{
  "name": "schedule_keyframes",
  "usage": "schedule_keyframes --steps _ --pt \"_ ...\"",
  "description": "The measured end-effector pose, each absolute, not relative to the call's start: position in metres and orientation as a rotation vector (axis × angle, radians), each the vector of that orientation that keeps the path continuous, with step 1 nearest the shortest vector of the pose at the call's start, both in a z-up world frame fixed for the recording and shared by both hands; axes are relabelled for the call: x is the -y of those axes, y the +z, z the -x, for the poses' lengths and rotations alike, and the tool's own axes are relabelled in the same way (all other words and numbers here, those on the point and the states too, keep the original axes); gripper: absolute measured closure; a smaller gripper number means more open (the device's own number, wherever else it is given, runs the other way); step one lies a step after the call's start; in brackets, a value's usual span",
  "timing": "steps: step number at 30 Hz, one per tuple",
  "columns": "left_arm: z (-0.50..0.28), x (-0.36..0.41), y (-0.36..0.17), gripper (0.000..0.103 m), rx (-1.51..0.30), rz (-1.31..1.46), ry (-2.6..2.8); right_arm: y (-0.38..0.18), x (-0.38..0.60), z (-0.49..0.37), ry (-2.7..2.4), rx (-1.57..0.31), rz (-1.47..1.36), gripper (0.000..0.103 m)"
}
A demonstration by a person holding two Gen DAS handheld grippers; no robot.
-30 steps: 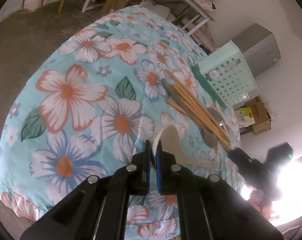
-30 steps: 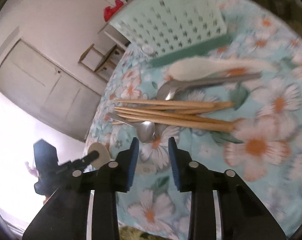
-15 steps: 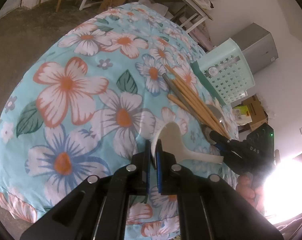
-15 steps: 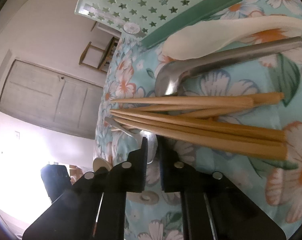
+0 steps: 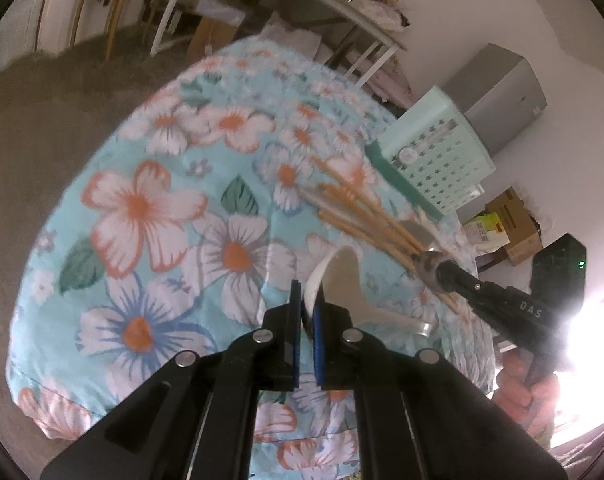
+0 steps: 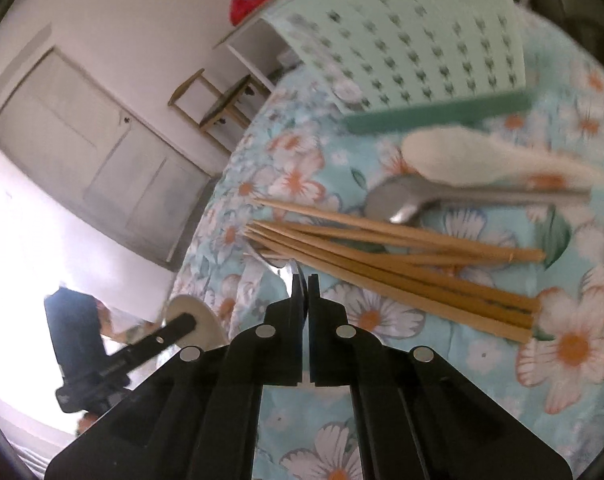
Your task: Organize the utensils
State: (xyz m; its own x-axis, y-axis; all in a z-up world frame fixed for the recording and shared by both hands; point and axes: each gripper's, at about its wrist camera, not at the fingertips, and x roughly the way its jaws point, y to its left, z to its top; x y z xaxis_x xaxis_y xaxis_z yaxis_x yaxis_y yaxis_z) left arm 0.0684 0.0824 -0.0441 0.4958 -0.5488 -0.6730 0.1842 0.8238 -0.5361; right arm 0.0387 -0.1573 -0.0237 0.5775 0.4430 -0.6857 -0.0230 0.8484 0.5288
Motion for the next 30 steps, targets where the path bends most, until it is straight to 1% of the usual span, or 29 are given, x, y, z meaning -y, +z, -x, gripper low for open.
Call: schedule_keyframes --steps 7,17,26,30 --pt "-0.055 -0.079 -0.005 0.099 -0.843 0.339 -0.472 0.005 0.157 -0.022 0.266 -0.823 -0.417 0.102" --pt "-0.044 -0.067 0.058 0.099 -0.68 0.221 -0.492 0.054 0.196 0.007 0.154 -0.646 -0.368 0.102" --pt "-0.074 -0.048 0.122 0.099 -0.511 0.139 -0.482 0.098 0.254 0.025 0.005 -0.503 -0.339 0.102" --pt "-0.1 -0.031 0.149 0.099 -0.422 0.088 -0.452 0.118 0.277 0.031 -0.051 -0.447 -0.322 0.103"
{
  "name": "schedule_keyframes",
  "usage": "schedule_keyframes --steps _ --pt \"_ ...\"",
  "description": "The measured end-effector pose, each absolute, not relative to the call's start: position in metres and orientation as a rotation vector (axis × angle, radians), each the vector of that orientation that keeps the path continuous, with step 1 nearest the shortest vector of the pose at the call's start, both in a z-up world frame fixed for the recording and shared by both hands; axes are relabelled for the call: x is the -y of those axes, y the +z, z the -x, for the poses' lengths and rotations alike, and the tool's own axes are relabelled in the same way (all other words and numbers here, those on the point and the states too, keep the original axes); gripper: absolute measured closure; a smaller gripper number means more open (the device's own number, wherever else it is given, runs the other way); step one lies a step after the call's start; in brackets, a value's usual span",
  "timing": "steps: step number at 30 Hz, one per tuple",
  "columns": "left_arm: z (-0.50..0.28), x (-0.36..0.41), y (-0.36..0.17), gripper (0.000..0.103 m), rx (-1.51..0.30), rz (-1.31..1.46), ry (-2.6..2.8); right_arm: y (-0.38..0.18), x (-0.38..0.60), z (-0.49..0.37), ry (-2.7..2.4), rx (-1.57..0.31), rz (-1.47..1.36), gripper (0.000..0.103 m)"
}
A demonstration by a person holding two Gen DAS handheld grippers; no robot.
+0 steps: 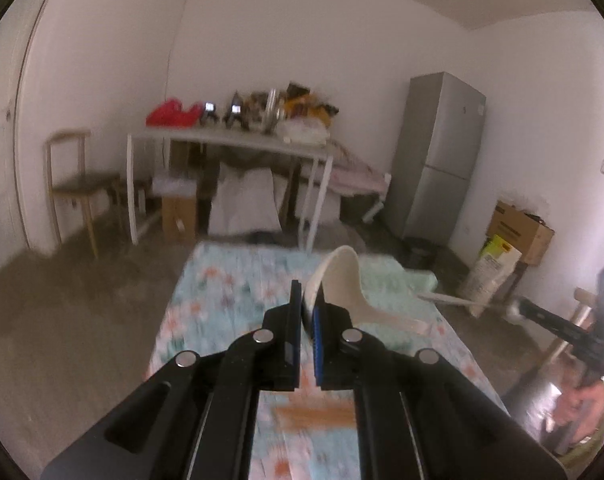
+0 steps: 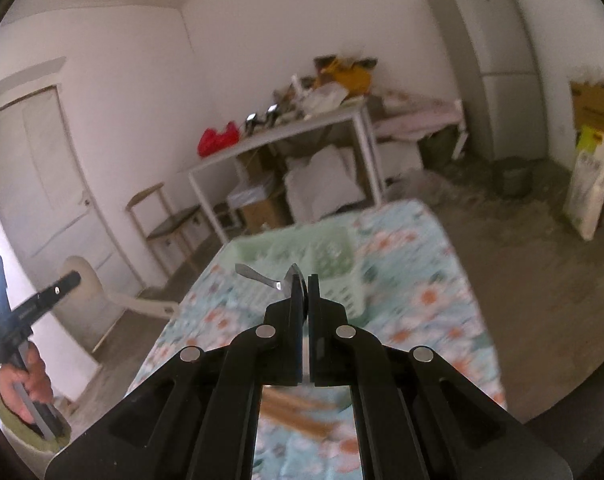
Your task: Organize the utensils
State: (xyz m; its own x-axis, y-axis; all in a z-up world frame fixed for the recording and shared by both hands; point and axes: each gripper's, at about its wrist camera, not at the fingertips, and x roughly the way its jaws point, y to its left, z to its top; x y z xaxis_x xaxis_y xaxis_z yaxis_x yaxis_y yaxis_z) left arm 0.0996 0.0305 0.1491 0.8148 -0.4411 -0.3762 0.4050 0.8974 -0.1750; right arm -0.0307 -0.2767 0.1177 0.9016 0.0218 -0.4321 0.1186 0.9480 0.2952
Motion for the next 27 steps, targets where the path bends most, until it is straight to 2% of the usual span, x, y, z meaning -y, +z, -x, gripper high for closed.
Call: schedule_keyframes --steps 9,18,23,27 --pt "-0.155 0.033 0.171 0.099 -0.308 -0.126 -0.416 0.138 0.306 0.018 -0.137 -0.392 -0.292 0.103" --pt "-0.176 0.12 0.138 0.099 -0.182 -0.611 -0.344 0.129 0.314 0.0 -0.174 -0.428 -0.287 0.102" --pt "-0.187 0.144 0.106 0.098 -0.205 -0.777 -0.34 0.124 0.313 -0.007 -0.18 -0.453 -0.28 0.102" --pt "-0.199 0.148 0.096 0.094 -0.28 -0.739 -0.391 0.124 0.313 -0.014 -0.192 -0.462 -0.251 0.102"
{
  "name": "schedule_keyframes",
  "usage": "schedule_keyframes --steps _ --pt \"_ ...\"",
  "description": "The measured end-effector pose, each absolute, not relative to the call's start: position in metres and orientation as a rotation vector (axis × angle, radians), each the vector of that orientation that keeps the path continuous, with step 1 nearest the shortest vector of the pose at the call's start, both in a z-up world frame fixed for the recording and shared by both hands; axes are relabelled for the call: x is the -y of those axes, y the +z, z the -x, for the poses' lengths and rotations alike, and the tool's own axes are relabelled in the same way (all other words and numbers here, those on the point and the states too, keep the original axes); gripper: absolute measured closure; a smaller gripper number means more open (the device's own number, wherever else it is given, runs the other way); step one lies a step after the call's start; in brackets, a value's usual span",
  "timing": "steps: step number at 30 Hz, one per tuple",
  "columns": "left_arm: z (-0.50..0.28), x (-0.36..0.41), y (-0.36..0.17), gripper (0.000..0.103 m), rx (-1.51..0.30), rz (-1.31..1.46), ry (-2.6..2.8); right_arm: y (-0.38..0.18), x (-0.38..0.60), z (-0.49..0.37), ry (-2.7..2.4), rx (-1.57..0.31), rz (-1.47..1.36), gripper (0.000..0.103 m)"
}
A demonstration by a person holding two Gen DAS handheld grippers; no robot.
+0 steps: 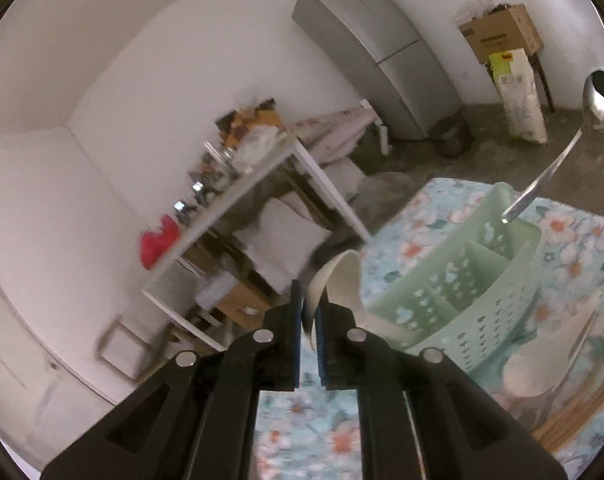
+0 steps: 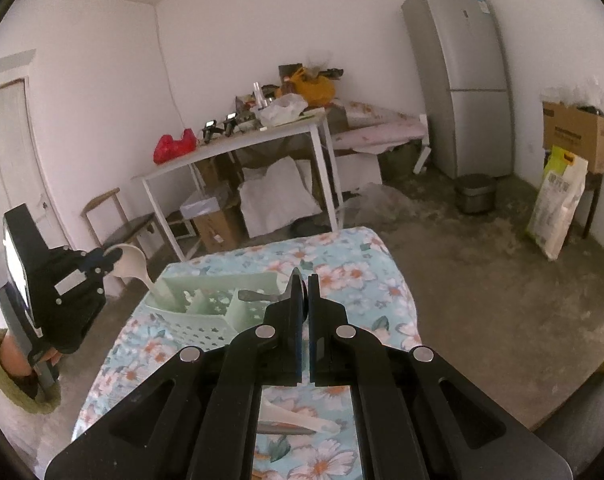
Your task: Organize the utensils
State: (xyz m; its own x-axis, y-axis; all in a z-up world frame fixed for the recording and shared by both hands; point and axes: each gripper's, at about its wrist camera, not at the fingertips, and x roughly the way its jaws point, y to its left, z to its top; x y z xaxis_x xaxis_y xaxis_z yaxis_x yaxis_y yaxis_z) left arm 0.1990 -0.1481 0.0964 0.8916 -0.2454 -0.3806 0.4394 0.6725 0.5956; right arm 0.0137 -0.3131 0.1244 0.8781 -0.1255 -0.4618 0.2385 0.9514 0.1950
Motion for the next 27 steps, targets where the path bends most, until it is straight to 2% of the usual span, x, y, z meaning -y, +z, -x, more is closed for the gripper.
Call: schedule_keyframes --steps 2,3,4,6,9,13,19,27 --pt "-0.208 0.148 0.095 0.087 -0.334 -0.682 -0.434 0.126 0.312 -0.017 -0.197 -0.466 -0.232 0.102" --pt "-0.213 0.147 0.094 0.075 -0.357 -0.65 -0.454 0.126 0.311 -0.018 -0.197 -0.468 -0.225 0.102" --pt "-0.218 0.146 0.092 0.069 -0.383 -0.619 -0.472 0.126 0.31 -0.019 -0.196 -0.471 -0.217 0.102" --pt "-0.224 0.144 0.091 0.068 -0.421 -0.561 -0.502 0.126 0.309 -0.023 -0.195 -0.479 -0.197 0.102" --pt "-0.233 0.142 0.093 0.059 -0.464 -0.47 -0.538 0.127 0.307 -0.031 -0.192 -0.5 -0.169 0.102" --pt "-0.24 0.128 0.099 0.052 -0.513 -0.293 -0.596 0.126 0.301 -0.037 -0.197 -0.529 -0.127 0.102" --pt "-0.241 0.096 0.109 0.048 -0.521 -0.069 -0.624 0.124 0.296 -0.05 -0.219 -0.587 -0.051 0.102" --pt "-0.217 0.052 0.108 0.043 -0.527 0.068 -0.598 0.11 0.286 -0.095 -0.16 -0.703 0.042 0.102"
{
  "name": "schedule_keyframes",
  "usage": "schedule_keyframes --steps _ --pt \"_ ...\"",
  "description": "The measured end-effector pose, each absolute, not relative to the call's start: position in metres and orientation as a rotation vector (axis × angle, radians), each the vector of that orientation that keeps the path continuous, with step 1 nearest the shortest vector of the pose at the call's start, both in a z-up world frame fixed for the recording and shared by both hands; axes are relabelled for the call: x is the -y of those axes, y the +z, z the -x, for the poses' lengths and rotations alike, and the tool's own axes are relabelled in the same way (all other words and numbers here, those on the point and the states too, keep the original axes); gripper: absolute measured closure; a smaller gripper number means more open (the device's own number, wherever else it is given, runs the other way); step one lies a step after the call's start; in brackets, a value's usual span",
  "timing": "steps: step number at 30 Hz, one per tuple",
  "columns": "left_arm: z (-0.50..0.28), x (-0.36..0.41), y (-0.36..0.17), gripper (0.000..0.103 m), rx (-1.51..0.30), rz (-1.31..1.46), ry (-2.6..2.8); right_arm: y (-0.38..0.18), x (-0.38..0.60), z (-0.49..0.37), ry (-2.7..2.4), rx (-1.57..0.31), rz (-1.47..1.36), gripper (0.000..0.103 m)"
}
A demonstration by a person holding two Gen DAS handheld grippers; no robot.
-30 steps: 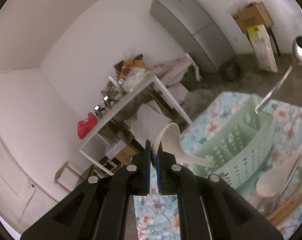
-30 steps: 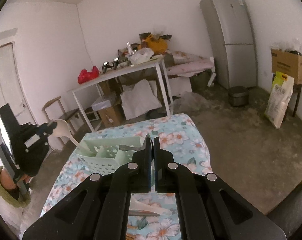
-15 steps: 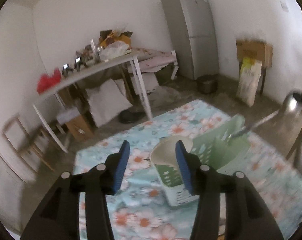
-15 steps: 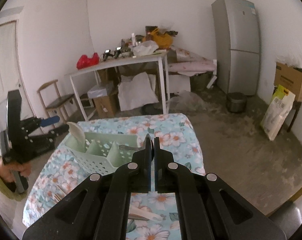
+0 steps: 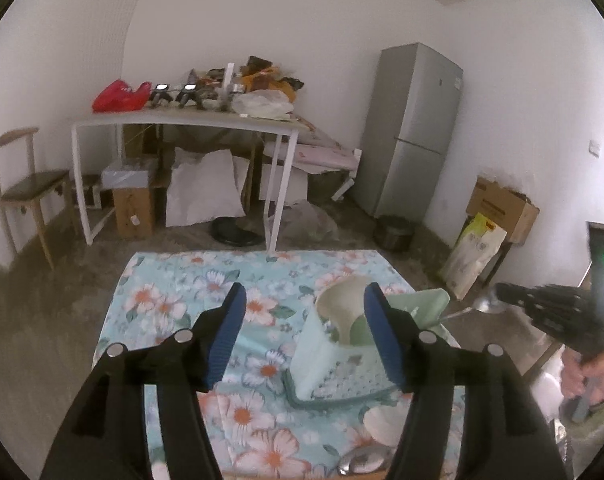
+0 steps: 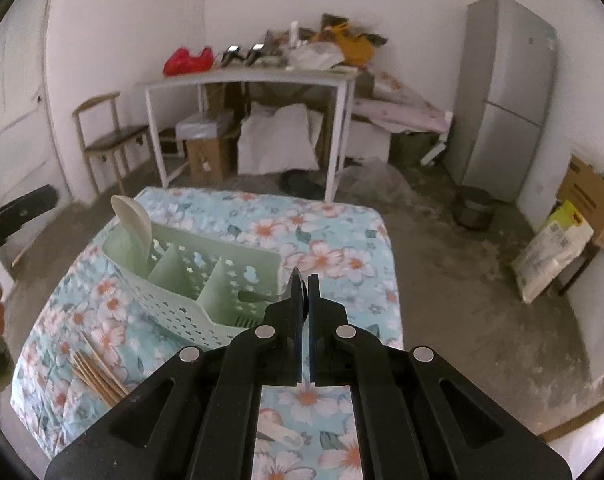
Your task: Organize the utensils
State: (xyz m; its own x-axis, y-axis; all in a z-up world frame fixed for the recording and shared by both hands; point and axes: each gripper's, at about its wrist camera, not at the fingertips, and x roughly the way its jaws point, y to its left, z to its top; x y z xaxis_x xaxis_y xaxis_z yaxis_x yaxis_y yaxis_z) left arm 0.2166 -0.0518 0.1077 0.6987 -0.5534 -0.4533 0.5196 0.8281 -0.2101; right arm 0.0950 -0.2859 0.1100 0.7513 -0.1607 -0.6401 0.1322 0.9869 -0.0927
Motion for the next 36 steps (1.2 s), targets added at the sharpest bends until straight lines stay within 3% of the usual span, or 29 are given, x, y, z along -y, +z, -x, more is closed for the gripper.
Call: schedule_keyframes --steps 8,17,27,36 --pt "-0.193 0.027 0.08 0.039 -0.598 0.113 -0.562 0.098 0.294 -0.125 -0.095 -0.753 -0.032 0.096" --pt "-0.182 0.013 0.057 0.039 -0.662 0.162 -0.541 0.113 0.317 -0.122 -0.051 -0.647 -0.21 0.084" --pt "-0.179 0.011 0.057 0.038 -0.661 0.16 -0.533 0.143 0.343 -0.094 -0.096 -0.475 -0.318 0.08" --pt "-0.176 0.016 0.054 0.038 -0.688 0.148 -0.535 0.136 0.33 -0.048 -0.097 -0.425 -0.321 0.063"
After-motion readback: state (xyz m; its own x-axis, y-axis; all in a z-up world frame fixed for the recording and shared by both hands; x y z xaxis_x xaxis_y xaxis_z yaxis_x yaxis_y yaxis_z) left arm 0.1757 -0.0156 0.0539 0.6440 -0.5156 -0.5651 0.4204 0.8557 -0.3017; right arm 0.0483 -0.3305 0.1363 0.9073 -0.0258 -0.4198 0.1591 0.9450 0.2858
